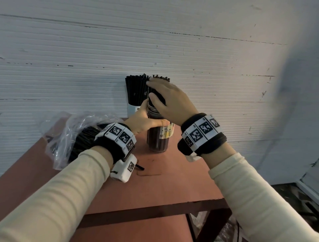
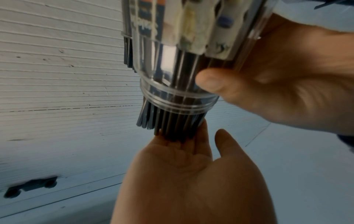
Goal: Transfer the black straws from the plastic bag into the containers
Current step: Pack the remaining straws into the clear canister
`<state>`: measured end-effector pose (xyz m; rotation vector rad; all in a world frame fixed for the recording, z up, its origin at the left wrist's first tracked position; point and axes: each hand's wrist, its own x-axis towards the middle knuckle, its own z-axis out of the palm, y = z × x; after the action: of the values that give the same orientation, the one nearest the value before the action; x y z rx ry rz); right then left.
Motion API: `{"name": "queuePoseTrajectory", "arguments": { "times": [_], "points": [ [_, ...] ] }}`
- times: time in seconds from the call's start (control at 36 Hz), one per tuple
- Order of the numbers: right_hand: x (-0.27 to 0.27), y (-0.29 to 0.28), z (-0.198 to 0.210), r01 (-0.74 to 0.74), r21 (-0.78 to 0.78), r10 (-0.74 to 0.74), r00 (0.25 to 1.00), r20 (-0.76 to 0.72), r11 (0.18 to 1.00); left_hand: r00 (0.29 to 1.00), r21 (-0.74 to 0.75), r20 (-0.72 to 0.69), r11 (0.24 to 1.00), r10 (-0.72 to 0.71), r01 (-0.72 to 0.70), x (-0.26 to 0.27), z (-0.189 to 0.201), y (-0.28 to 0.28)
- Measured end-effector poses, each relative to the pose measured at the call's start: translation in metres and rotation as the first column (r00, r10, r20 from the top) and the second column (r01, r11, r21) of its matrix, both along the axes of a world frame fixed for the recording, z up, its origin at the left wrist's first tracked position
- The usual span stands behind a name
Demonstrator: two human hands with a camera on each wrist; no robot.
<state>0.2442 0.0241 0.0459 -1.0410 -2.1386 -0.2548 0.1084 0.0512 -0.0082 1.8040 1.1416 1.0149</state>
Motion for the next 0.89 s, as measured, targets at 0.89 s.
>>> {"name": "queuePoseTrajectory", "arguments": {
  "times": [0.89],
  "points": [
    [-0.081, -0.040, -0.065, 0.333, -0.630, 0.221, 0.739, 0.636, 0.702, 0.829, 0.304, -0.332, 0.883, 0.450, -0.357, -0.182, 0.011, -0.084]
  ]
}}
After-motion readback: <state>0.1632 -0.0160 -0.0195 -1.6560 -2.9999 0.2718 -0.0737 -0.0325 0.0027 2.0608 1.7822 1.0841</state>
